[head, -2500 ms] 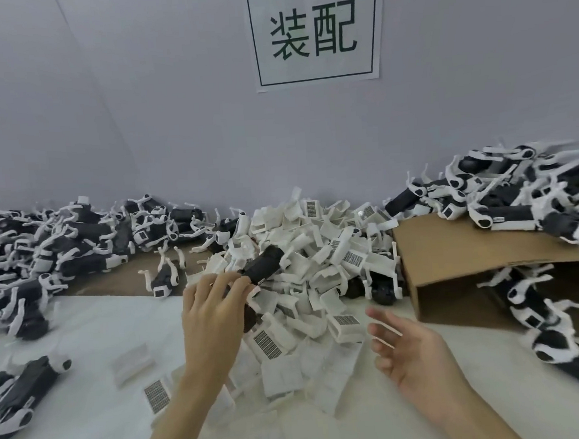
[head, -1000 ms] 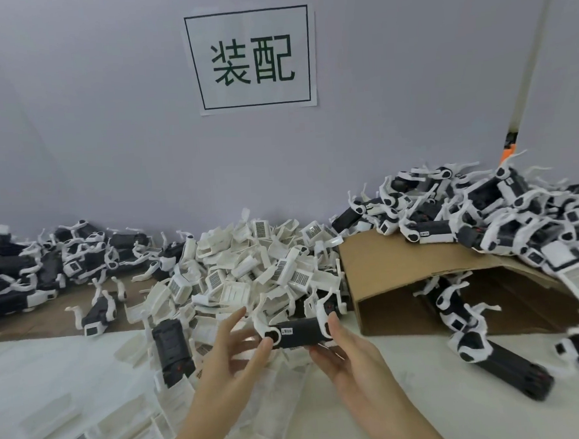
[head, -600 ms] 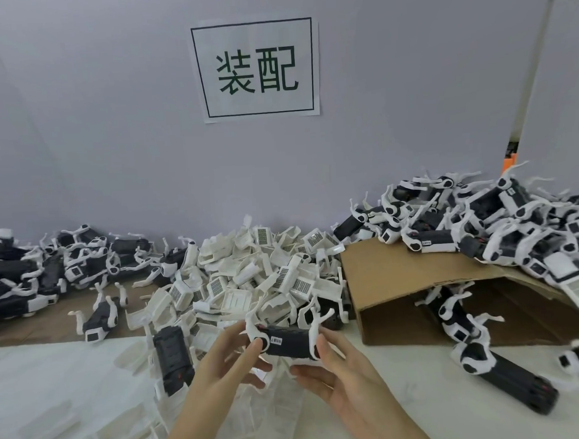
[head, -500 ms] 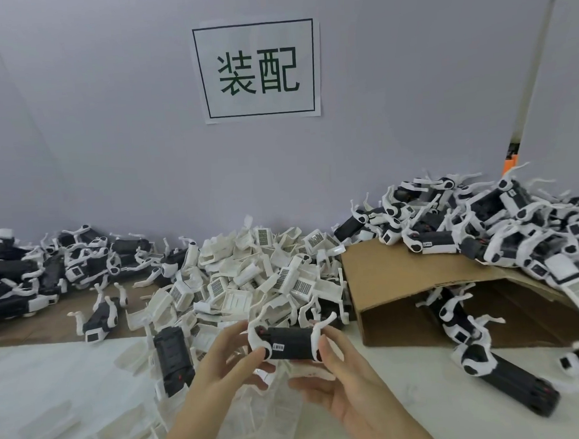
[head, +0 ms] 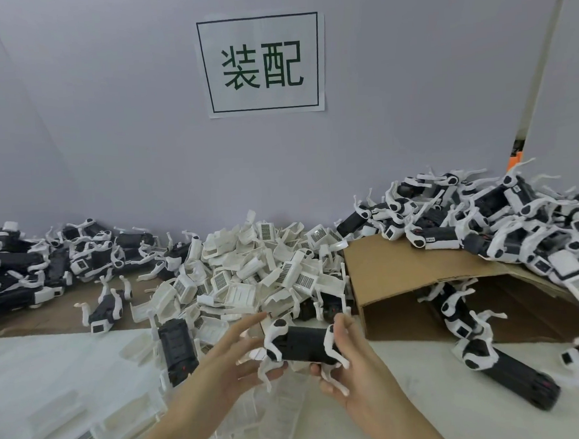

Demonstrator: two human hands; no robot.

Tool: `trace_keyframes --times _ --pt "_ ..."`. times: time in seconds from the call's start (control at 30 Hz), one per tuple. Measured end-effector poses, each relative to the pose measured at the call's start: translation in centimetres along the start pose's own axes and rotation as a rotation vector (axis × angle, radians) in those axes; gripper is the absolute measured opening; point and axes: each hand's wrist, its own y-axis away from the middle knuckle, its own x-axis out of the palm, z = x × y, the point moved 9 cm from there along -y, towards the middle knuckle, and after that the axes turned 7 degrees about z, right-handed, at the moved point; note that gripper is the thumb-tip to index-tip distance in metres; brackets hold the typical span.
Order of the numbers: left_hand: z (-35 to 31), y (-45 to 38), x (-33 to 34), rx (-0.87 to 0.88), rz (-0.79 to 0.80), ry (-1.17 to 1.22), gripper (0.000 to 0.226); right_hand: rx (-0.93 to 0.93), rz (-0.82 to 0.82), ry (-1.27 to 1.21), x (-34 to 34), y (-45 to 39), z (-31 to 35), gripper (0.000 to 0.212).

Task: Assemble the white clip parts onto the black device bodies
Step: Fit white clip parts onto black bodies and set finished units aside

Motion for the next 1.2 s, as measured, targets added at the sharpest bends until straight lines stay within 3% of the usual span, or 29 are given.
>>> trace_keyframes --times 0.07,0.2,0.3,0.37,0.43,0.53,0.63,0.73,0.8,0.87,0.93,1.0,1.07,1.2 --pt "0.6 -0.1 -0.5 -0.015 -0.12 0.065 0.046 -0.069 -0.022 0.18 -0.2 0.0 0.6 0.036" --pt "0.8 0.2 -0.2 -0.015 -0.148 -0.203 0.055 -0.083 -0.036 0.191 -0.3 0.0 0.6 0.06" --pt "0.5 0.3 -0.6 0.001 -0.23 -0.132 0.038 -0.068 -0.061 0.131 -0.6 -0.2 0.0 0.061" --pt "-0.2 0.7 -1.1 0.024 -0.314 -0.184 0.018 -0.048 -0.075 0.227 -0.6 -0.1 -0.1 0.055" --pt "-0.9 1.1 -1.3 0.057 -0.355 -0.281 0.016 -0.053 -0.069 0.378 -0.4 0.2 0.1 0.054" --pt "-1.5 1.2 -0.7 0.081 -0.289 -0.315 0.014 -0.128 -0.063 0.434 -0.1 0.6 0.9 0.055" --pt "-1.6 1.4 0.3 0.091 -0.216 -0.34 0.032 -0.164 -0.03 0.417 0.2 0.5 1.1 0.065" --pt "-3.0 2.0 0.2 0.252 -0.317 -0.396 0.041 -0.128 -0.085 0.411 0.2 0.5 0.7 0.081" --pt "-4.5 2.8 0.3 0.407 -0.385 -0.553 0.053 -0.101 -0.188 0.514 -0.3 0.7 0.6 0.087" --pt "-5.3 3.4 1.1 0.531 -0.417 -0.81 0.07 -0.099 -0.271 0.551 -0.9 1.1 0.9 0.078" --pt "-5.0 3.4 2.2 0.553 -0.388 -0.97 0.081 -0.029 -0.182 0.447 -0.5 0.9 0.5 0.073" --pt "-4.0 3.1 4.0 0.59 -0.28 -1.11 0.08 0.078 -0.01 0.364 1.3 0.9 -0.6 0.074" --pt "-3.2 3.2 6.0 0.69 -0.15 -1.249 0.077 0.127 0.034 0.364 2.1 1.2 -1.2 0.073" --pt "-3.0 3.0 6.5 0.664 -0.016 -1.029 0.076 0.126 0.018 0.281 2.0 1.3 -1.8 0.065"
